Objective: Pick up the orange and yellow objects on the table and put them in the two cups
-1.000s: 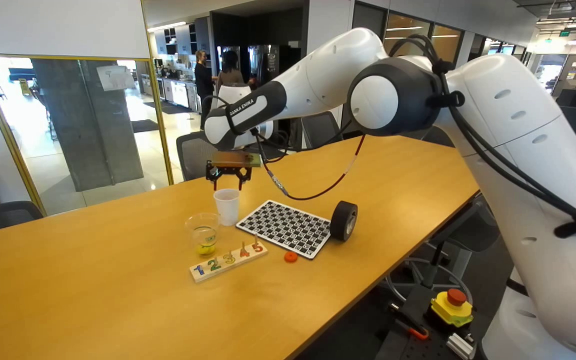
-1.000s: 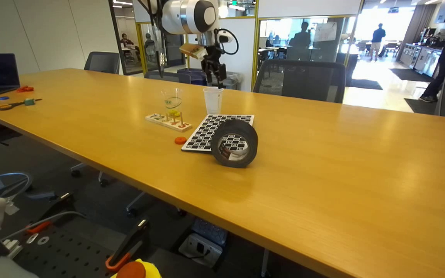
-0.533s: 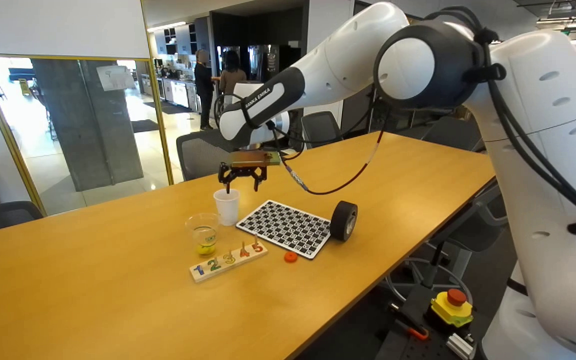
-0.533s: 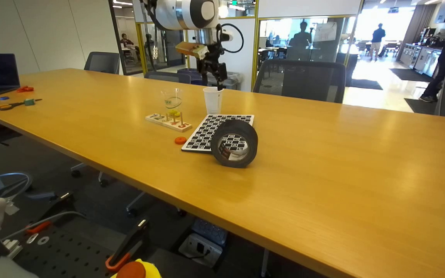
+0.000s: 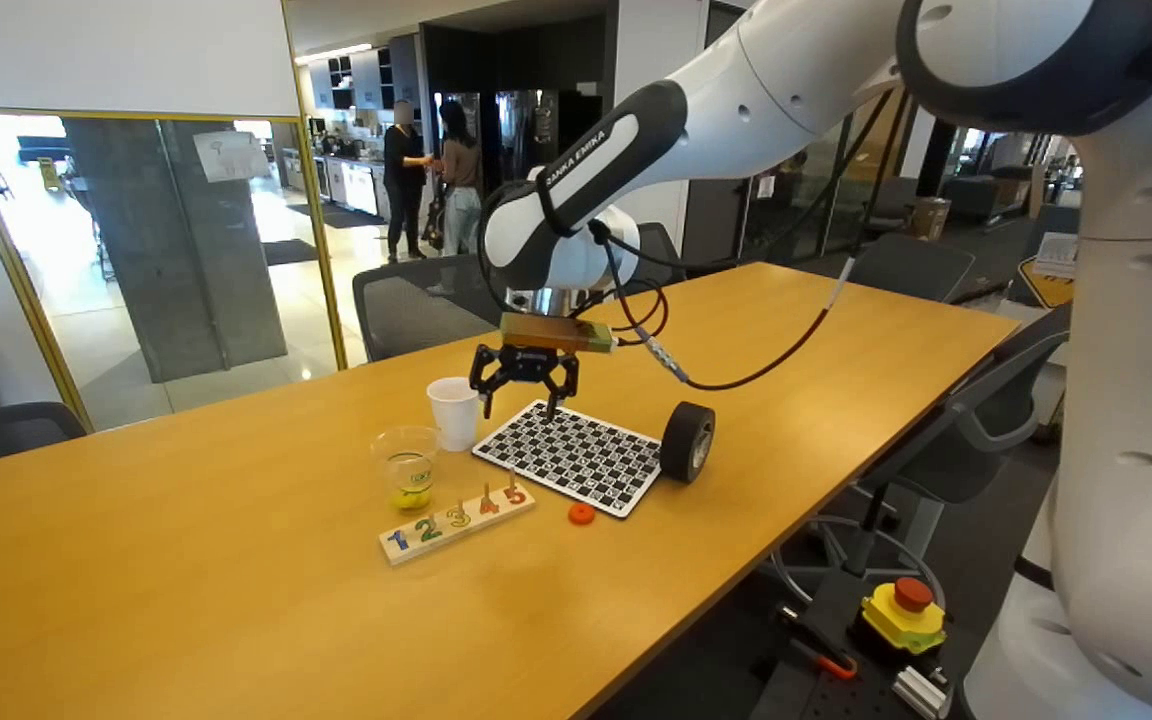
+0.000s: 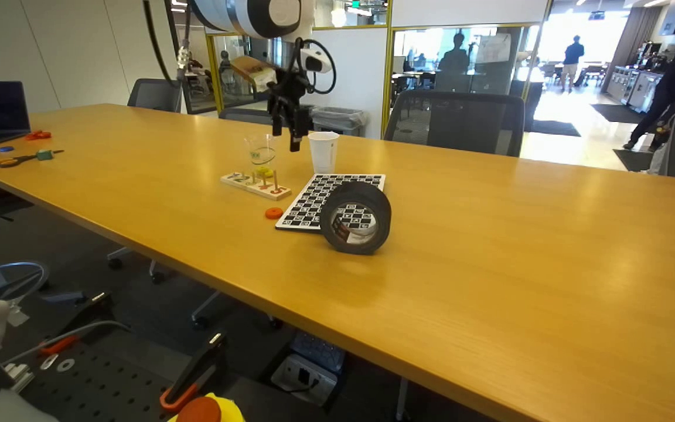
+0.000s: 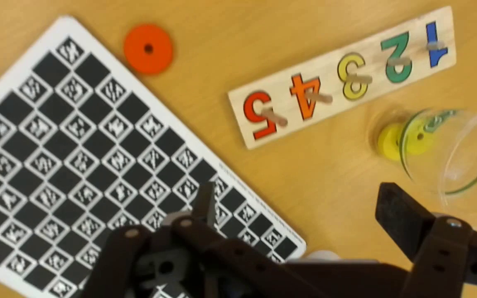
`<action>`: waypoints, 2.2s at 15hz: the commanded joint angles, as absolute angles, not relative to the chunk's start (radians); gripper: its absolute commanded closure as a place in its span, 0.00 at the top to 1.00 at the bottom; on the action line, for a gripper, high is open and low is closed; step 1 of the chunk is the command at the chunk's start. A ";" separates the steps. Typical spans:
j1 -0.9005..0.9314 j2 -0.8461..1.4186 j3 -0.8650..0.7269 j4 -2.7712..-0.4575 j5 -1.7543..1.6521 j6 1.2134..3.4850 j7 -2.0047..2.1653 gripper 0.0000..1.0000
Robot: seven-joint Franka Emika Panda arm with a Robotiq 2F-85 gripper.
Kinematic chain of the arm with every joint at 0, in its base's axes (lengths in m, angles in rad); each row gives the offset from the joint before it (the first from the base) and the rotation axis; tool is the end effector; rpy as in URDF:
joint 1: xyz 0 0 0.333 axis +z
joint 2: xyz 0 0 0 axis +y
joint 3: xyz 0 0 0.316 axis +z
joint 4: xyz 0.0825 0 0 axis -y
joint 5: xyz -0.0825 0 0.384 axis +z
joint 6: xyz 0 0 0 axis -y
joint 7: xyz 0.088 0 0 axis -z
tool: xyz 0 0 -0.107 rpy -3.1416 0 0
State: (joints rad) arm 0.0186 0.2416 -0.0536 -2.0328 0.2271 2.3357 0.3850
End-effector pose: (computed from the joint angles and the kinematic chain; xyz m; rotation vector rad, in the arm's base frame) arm 0.5963 -0.0163 0.3336 -2.8567 0.8378 -0.0509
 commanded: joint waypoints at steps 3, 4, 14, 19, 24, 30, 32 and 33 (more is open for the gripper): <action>0.026 0.083 -0.044 -2.323 0.333 2.409 0.588 1.00; 0.028 0.076 -0.044 -2.353 0.336 2.432 0.636 1.00; 0.039 0.115 -0.058 -2.484 0.181 2.629 1.041 1.00; 0.042 0.139 -0.070 -2.473 0.003 2.626 1.136 1.00; 0.028 0.168 -0.050 -2.471 0.039 2.689 1.061 1.00; 0.030 0.210 -0.049 -2.463 0.062 2.746 1.030 1.00; 0.030 0.220 -0.047 -2.457 0.073 2.751 1.013 1.00; 0.031 0.225 -0.046 -2.454 0.078 2.753 1.007 1.00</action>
